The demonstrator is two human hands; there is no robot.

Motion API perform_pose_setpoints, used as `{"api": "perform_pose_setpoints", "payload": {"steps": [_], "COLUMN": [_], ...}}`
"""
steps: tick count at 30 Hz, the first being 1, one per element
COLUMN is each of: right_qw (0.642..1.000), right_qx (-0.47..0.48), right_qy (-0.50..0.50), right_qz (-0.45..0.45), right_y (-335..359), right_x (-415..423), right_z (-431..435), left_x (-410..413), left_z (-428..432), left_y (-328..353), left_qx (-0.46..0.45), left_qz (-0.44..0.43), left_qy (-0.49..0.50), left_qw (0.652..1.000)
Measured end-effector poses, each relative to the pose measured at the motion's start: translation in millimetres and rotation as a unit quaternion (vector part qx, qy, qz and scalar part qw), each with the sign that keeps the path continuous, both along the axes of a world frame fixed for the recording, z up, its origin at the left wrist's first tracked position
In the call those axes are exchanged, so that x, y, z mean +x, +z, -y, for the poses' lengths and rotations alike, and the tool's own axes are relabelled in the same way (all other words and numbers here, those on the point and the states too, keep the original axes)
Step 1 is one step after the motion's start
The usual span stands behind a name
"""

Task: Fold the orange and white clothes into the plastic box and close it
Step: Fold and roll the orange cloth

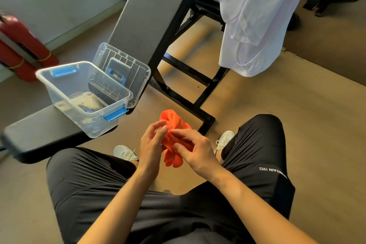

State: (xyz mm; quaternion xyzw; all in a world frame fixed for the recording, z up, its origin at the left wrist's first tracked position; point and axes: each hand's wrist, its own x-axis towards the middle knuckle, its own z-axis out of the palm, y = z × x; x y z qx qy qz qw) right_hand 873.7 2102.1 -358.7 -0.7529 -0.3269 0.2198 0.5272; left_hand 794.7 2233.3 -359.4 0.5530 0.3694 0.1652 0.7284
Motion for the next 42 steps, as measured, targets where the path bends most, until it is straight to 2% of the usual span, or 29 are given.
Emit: {"api": "perform_pose_setpoints", "payload": {"steps": [6, 10, 12, 14, 17, 20, 23, 26, 30, 33, 35, 39, 42], "right_qw": [0.989, 0.996, 0.996, 0.997, 0.988, 0.982, 0.987, 0.992, 0.994, 0.991, 0.988, 0.992, 0.995], "right_qx": [0.023, -0.005, -0.03, -0.067, -0.108, -0.101, -0.07, -0.064, -0.06, -0.057, -0.064, -0.042, -0.017], "right_qy": [-0.003, -0.06, -0.073, -0.033, 0.078, 0.132, 0.107, 0.085, 0.091, 0.117, 0.133, 0.119, 0.098], "right_qz": [-0.146, -0.073, -0.03, -0.031, -0.075, -0.094, -0.095, -0.068, -0.012, 0.027, 0.033, 0.011, -0.013], "right_y": [4, 2, 1, 2, 7, 12, 13, 12, 13, 22, 29, 42, 45], "right_x": [1, 21, 35, 50, 67, 71, 68, 66, 61, 58, 56, 57, 57], "right_z": [7, 11, 12, 12, 7, 2, -2, -3, -6, -10, -12, -13, -10], "left_x": [-13, -19, -24, -27, -31, -36, -43, -48, -46, -39, -31, -12, -6], "left_z": [-6, -22, -33, -46, -62, -69, -75, -76, -71, -66, -55, -34, -33], "left_y": [-3, -5, -1, 5, 12, 17, 17, 12, 3, 3, 5, 4, 0], "left_qx": [0.077, 0.164, 0.231, 0.284, 0.289, 0.277, 0.273, 0.249, 0.238, 0.296, 0.341, 0.45, 0.484], "left_qz": [-0.002, -0.007, -0.003, -0.01, -0.004, 0.004, -0.005, -0.02, -0.065, -0.094, -0.069, -0.011, 0.024], "left_qy": [-0.072, -0.152, -0.206, -0.262, -0.305, -0.308, -0.285, -0.253, -0.283, -0.337, -0.336, -0.238, -0.177], "left_qw": [0.994, 0.975, 0.951, 0.922, 0.908, 0.91, 0.919, 0.935, 0.927, 0.889, 0.875, 0.861, 0.857]}}
